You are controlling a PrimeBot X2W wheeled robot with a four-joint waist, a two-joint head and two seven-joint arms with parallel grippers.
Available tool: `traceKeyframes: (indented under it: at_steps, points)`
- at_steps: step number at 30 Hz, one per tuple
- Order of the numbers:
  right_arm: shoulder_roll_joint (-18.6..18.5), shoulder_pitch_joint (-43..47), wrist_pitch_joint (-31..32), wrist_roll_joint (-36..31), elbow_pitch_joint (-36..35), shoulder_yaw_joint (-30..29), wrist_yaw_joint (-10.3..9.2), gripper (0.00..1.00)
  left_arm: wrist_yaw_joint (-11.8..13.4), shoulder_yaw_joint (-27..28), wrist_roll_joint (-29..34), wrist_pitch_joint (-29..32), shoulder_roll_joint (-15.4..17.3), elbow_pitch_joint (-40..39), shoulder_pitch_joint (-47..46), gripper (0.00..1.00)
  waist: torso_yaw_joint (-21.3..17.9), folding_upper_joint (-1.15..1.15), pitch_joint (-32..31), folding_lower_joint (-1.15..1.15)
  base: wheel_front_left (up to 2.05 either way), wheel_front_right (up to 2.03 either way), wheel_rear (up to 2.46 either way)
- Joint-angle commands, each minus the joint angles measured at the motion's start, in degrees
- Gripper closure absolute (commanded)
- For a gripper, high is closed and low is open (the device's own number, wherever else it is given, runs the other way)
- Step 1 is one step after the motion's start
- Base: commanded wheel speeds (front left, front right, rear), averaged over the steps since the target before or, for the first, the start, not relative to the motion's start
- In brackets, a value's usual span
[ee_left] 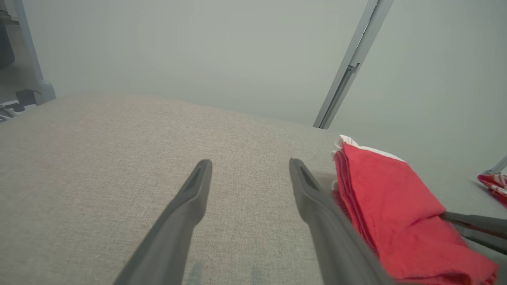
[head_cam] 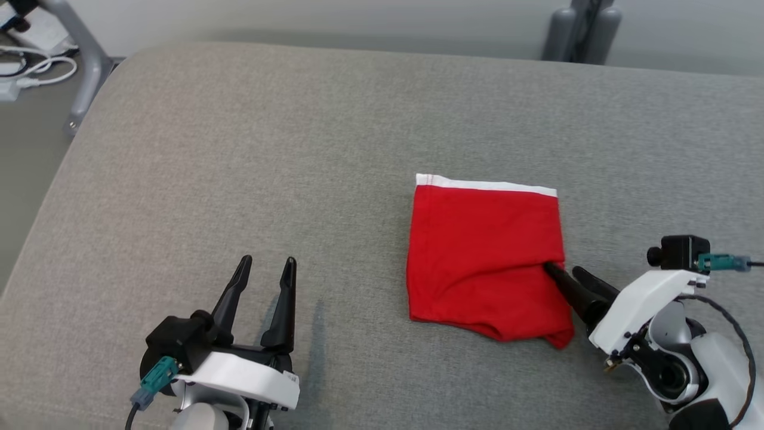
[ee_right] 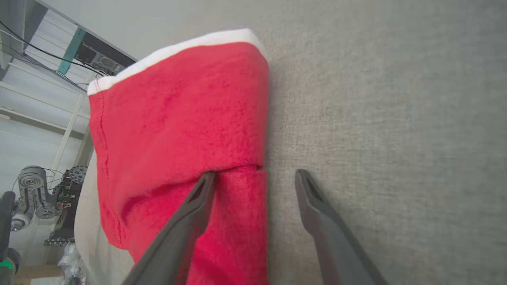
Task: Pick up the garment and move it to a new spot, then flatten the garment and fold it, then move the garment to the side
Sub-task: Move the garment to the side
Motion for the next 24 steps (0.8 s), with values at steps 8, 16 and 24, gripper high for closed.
traceKeyframes:
  at_steps: [8,16,24]
  points:
    - [-1.37,-4.05,4.77,4.35,2.56,1.52,-0.02,0.0,0.15,-1.47,-1.47,-0.21,0.21,0.18,-2.47,0.0,4.11,0.0,2.84,0.0,0.0,0.0,0.0]
    - [-1.89,-5.73,4.52,7.1,3.42,2.75,-0.02,0.0,0.55,-2.06,-1.81,-0.21,0.23,0.35,-2.03,0.0,5.88,0.0,2.99,0.0,0.0,0.0,0.0]
    - [-2.4,-5.54,6.28,9.2,5.06,5.47,-0.02,0.22,0.59,-2.3,-1.48,-0.22,0.22,0.25,-2.49,0.0,6.05,0.0,3.16,0.0,0.0,0.0,0.0]
